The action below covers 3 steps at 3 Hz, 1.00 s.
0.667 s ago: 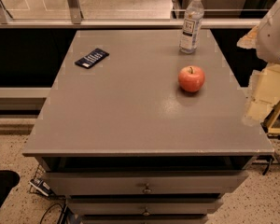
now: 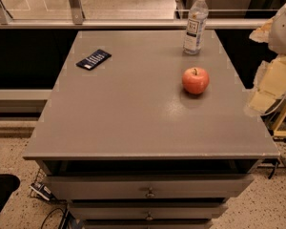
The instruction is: Pick blue plastic bottle
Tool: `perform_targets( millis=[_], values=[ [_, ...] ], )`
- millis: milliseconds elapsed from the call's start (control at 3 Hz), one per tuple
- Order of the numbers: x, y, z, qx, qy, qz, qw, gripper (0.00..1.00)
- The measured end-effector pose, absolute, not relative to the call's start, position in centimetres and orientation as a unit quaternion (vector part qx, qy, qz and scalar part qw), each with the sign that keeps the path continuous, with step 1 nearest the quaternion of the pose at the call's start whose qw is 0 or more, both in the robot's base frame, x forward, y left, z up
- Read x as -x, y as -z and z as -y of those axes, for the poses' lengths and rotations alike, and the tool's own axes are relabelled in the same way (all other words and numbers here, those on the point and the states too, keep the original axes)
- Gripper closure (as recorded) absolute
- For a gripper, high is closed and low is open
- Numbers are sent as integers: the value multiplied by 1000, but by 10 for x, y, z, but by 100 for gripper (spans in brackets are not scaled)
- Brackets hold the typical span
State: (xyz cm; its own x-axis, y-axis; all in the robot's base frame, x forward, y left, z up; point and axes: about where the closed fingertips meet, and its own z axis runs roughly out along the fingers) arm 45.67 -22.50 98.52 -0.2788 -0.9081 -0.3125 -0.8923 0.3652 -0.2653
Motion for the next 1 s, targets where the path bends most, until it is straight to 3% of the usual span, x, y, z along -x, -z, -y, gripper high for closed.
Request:
perform_targets(
  millis=[1000],
  values=[
    [-570, -1016, 258, 357, -127, -777, 503, 0]
  ],
)
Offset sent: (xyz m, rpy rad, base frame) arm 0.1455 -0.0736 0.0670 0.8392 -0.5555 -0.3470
